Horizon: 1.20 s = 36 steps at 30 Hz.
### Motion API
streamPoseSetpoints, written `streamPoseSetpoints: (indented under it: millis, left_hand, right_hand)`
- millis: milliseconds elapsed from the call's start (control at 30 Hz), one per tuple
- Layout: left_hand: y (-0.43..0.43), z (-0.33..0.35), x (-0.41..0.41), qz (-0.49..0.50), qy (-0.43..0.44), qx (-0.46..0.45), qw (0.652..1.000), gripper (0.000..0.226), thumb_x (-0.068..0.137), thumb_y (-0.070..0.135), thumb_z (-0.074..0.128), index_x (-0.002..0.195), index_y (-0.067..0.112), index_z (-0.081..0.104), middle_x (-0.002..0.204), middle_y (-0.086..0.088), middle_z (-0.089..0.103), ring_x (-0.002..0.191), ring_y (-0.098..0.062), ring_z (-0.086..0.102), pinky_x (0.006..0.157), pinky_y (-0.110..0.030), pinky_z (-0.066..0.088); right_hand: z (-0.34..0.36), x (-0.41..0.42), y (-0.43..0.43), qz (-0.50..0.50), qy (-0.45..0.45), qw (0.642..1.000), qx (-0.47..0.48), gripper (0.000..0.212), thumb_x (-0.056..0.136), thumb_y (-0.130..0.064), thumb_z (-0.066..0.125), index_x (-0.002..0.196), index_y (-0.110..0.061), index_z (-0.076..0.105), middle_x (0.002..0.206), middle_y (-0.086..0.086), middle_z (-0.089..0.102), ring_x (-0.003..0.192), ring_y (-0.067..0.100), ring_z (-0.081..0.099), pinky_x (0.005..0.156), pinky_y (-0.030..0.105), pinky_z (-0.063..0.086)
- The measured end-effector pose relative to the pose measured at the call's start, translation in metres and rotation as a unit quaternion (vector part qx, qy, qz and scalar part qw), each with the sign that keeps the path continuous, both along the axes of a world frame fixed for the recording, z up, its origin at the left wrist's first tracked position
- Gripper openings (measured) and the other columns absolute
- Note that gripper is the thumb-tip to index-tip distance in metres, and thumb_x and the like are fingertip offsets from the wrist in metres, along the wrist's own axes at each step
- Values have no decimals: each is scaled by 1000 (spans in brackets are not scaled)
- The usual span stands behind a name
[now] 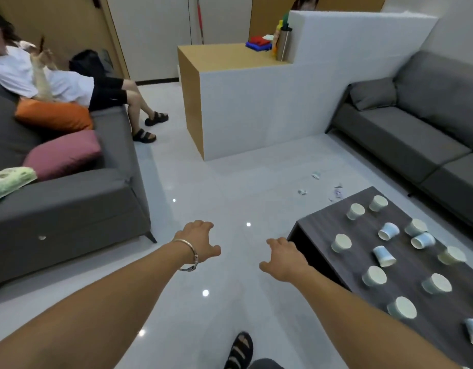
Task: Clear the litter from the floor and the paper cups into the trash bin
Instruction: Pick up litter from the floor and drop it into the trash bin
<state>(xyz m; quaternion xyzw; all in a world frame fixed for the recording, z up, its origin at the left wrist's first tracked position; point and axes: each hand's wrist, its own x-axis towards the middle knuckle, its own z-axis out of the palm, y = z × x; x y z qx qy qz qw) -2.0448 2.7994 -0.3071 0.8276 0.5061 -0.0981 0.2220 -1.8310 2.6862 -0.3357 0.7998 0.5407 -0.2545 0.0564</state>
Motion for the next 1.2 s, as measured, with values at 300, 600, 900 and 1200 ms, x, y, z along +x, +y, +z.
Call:
streamPoseSetpoints:
  millis: [300,600,900,1200]
  left_hand:
    - [165,-2,92,-11,12,-10,1000,77,78,52,57,145,23,30,146,-1,36,133,-23,34,103,-40,38]
    - [367,-14,234,-125,10,-16,992,77,79,52,56,145,22,30,146,-3,36,132,-25,35,102,-40,39]
    - [490,-5,396,-274,40,2,961,75,80,51,55,144,22,30,144,-3,39,129,-24,39,100,-40,41]
    - [584,-14,604,-325,63,0,944,75,82,54,55,145,22,29,145,-3,37,130,-25,37,101,-42,39]
  right_hand:
    - [2,91,148,-18,17,999,-23,74,90,-49,55,151,-18,27,146,7,36,131,27,37,104,39,41]
    - [-12,188,302,-131,24,990,-51,74,90,-51,54,151,-18,27,146,7,36,131,27,38,102,38,40]
    - [-16,302,386,-280,59,957,-47,76,90,-50,54,153,-19,25,148,7,34,133,28,38,105,38,40]
    - [-39,484,480,-320,79,943,-44,72,90,-50,54,150,-19,27,144,7,37,129,27,41,101,38,42]
